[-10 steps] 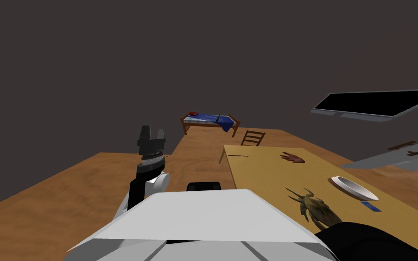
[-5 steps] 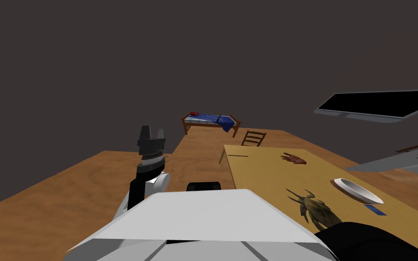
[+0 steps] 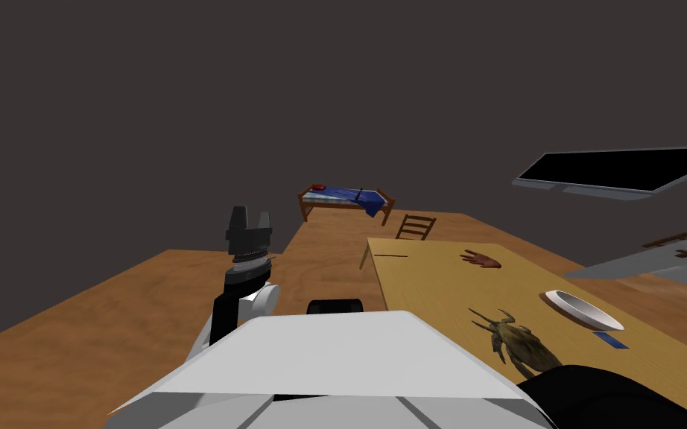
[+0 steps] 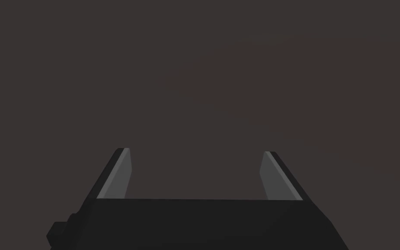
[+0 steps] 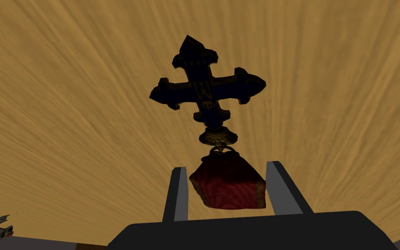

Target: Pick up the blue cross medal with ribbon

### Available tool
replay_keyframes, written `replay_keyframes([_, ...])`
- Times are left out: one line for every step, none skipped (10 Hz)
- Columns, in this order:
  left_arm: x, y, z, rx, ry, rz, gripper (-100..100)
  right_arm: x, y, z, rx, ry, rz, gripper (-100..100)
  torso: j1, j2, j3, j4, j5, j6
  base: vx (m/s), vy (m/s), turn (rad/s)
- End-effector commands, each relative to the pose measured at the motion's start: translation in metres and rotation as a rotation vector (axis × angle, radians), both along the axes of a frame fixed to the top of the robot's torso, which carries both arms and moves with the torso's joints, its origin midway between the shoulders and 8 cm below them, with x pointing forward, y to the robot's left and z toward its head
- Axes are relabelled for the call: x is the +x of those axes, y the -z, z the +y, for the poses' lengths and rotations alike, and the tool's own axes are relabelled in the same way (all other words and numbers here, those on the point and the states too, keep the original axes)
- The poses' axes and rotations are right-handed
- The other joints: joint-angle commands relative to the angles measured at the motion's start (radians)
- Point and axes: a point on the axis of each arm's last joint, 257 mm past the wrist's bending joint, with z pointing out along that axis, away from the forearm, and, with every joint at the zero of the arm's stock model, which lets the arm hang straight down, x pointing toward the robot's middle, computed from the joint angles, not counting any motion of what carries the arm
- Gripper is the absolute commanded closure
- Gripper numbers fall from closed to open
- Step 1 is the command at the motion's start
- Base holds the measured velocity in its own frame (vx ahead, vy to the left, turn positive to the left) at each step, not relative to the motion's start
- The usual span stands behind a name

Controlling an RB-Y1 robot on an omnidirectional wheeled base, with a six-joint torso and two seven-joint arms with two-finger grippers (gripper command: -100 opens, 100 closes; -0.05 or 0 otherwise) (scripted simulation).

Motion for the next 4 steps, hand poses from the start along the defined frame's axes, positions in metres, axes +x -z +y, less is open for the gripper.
replay_keyframes([0.0,0.0,0.0,0.0,0.0,0.0,0,-0.0063,-0.0073,-0.0028,-0.001,-0.007,0.003,100,0.0,0.0,0.0,0.0,0.0,0.0,0.039,0.045,-0.093])
replay_keyframes([0.0,0.0,0.0,0.0,0.0,0.0,0,-0.0087,-0.0115,-0.0035,-0.001,-0.012,0.004,100,0.001,-0.001,-0.001,0.0,0.0,0.0,0.043,0.038,-0.058])
replay_keyframes([0.0,0.0,0.0,0.0,0.0,0.0,0,-0.0072,-0.0094,-0.0037,-0.002,-0.008,0.004,100,0.002,-0.002,-0.001,0.0,0.0,-0.001,0.017,0.016,-0.017])
replay_keyframes([0.0,0.0,0.0,0.0,0.0,0.0,0,-0.0078,-0.0098,-0.0034,-0.001,-0.008,0.004,0,0.0,-0.001,-0.001,0.0,0.0,-0.001,0.0,0.0,0.0])
